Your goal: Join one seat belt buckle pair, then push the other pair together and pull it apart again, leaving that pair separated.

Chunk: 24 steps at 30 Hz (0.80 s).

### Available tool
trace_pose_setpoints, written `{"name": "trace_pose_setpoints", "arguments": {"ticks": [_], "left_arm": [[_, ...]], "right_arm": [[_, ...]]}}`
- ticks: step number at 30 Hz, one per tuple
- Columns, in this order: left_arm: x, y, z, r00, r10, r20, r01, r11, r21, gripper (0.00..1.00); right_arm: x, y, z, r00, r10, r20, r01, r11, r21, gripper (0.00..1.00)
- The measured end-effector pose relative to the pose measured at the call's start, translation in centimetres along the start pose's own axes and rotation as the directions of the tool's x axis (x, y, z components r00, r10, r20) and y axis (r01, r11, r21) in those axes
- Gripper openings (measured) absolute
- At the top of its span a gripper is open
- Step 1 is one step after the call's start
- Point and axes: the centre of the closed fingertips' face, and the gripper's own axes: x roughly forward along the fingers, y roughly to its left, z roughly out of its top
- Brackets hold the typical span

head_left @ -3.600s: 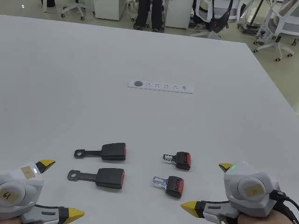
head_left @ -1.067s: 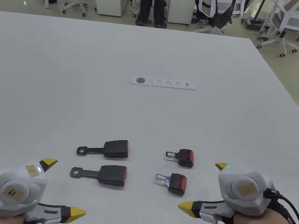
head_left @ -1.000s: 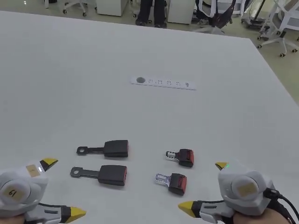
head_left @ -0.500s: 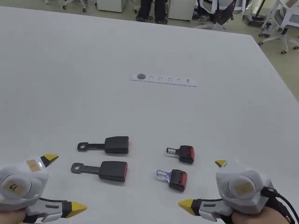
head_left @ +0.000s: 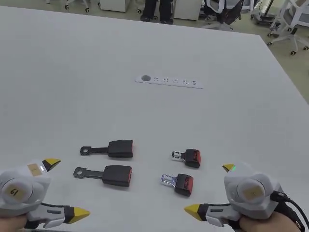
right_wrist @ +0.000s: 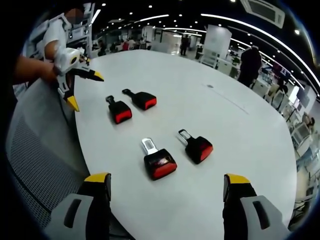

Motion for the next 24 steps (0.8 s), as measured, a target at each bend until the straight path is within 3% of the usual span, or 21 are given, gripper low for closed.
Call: {"name": "trace_pose_setpoints", "arguments": {"ticks": [20,24], "left_arm": [[-0.25,-0.18,0.52,0.9999,0.006,0.016,-0.006,1.000,-0.011,0.96],[-0.12,-0.59,0.40,1.0000,-0.004,-0.003,0.004,1.000,0.011,0.95]], "right_arm": [[0.22,0.17,0.29,1.0000,0.001,-0.002,-0.001,1.000,-0.024,0.94],[0.05,0.32,0.25,1.0000,0.004,-0.004,-0.004,1.000,-0.025,0.93]]}}
